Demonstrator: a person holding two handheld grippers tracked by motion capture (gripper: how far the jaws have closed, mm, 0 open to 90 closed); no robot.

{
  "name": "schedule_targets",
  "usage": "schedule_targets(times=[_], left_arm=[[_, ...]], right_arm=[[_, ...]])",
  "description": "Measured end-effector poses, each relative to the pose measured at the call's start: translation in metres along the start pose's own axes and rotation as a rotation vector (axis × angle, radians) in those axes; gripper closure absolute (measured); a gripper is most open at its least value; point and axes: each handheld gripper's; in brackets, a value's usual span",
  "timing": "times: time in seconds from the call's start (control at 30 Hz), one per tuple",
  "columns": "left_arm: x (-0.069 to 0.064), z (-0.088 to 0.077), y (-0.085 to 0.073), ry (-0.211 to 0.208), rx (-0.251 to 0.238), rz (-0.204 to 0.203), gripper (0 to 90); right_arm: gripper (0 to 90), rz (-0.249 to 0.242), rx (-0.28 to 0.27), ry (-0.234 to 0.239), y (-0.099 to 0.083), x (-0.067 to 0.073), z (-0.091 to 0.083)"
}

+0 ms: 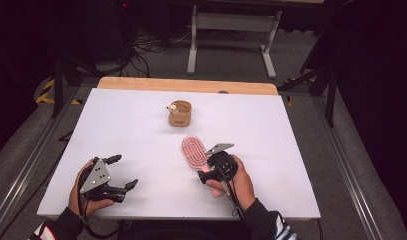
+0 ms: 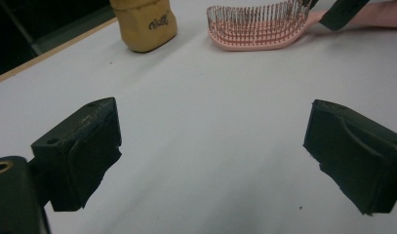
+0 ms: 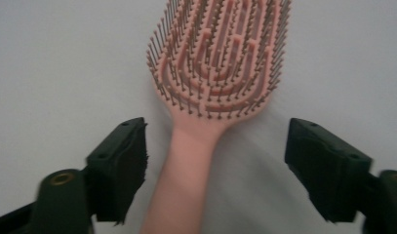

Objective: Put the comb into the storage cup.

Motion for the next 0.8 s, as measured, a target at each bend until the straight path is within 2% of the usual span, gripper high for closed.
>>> schedule_targets(times=[0.03, 0.1, 0.23, 0.33, 0.43, 0.53, 0.7, 0.8], left_arm=[[-0.001, 0.001, 0.000, -0.006, 0.004, 0.004, 7.9], [-0.002, 0.003, 0.001, -0.018, 0.014, 0.009, 8.0], [-0.004, 0.007, 0.000, -0.040, 0.038, 0.016, 8.6], [-0.004, 0.008, 0.001, -0.045, 0.044, 0.020, 8.7], [-0.004, 0.009, 0.001, -0.048, 0.044, 0.012, 8.7], [-0.004, 0.010, 0.001, -0.051, 0.050, 0.012, 8.8], [-0.004, 0.012, 0.003, -0.050, 0.054, 0.007, 8.9], [-0.005, 0.013, 0.003, -0.052, 0.056, 0.009, 9.1]], right_arm=[[31.1, 0.003, 0.007, -0.001, 0.000, 0.000, 0.002], [39.1, 0.016, 0.015, -0.008, -0.001, 0.000, 0.008], [43.6, 0.023, -0.018, -0.037, -0.003, 0.003, 0.009], [47.4, 0.021, -0.038, -0.035, -0.007, 0.004, 0.008], [65.7, 0.014, -0.056, -0.017, -0.009, 0.004, 0.007], [69.0, 0.016, -0.061, -0.008, -0.009, 0.002, 0.007], [69.3, 0.004, -0.065, 0.013, -0.010, -0.001, 0.006], [69.3, 0.014, -0.081, 0.040, -0.012, -0.006, 0.006]])
Point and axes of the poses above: each handheld gripper's, and its own axes: z roughly forward along the jaws, y roughly out of its top, x roughly to its left, and after that the axes turned 4 degrees about -y, right-handed
